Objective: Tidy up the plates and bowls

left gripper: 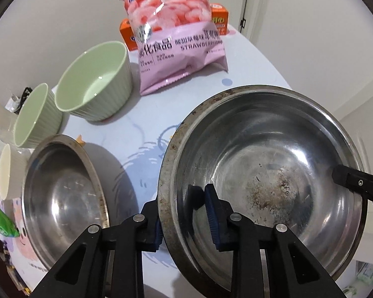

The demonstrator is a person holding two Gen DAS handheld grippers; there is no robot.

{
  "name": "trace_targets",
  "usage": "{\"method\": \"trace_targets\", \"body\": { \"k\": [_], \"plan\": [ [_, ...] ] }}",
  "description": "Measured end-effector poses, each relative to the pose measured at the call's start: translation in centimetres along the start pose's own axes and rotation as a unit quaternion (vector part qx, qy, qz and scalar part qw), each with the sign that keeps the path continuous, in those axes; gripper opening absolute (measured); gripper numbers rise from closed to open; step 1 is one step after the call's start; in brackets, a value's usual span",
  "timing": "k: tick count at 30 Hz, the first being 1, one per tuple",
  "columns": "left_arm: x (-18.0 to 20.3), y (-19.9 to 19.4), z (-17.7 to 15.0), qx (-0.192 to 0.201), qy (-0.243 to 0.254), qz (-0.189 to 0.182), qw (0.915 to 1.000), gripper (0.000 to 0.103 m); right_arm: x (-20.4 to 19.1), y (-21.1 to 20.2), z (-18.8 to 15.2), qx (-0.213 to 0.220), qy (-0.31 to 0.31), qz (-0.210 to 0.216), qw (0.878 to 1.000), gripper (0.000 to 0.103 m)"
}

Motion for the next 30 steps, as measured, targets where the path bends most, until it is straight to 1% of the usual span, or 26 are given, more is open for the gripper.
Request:
{"method": "trace_targets", "body": {
  "k": [5,11,12,16,19,23,26,30],
  "plan": [
    [-0.6,-1.8,-0.2,0.018,-0.004,-0.003,0.9998,0.028,-1.2,-1.6,-0.1,0.024,-0.011,0.002,1.000,0.012],
    [-2.5,-4.1,-0.3,0.038,-0.033,-0.007,0.9987,0.028,-3.4,-3.6,0.2,0.052,-0.030,0.009,0.998,0.012],
    [-2.7,-4.8,-0.8,0.042,-0.035,-0.005,0.9985,0.028,-3.9,-4.0,0.2,0.056,-0.036,0.010,0.998,0.012],
    [-5.2,-6.8,-1.1,0.050,-0.053,0.001,0.9973,0.028,-7.1,-5.3,-0.2,0.068,-0.066,0.018,0.995,0.012],
    [-7.7,-8.9,-1.9,0.059,-0.071,0.014,0.9956,0.028,-9.4,-6.0,-0.9,0.072,-0.089,0.027,0.993,0.012],
    [-11.1,-10.3,-3.5,0.068,-0.094,0.032,0.9927,0.028,-13.2,-6.5,-2.2,0.075,-0.122,0.046,0.989,0.012],
    [-14.0,-11.0,-4.5,0.070,-0.118,0.044,0.9896,0.028,-15.7,-6.3,-3.4,0.070,-0.145,0.059,0.985,0.012],
    [-17.3,-11.1,-6.8,0.064,-0.149,0.060,0.9849,0.028,-19.4,-5.0,-5.1,0.056,-0.176,0.074,0.980,0.012]
  ]
}}
Point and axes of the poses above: each gripper's, at about its wrist camera, not at the fingertips, and y roughly the way its jaws point, x to its right, z to its top, the point moved 5 cm from there along y, roughly the way its jaws point, and after that the axes turned 3 degrees about y, right-handed, at the moved point
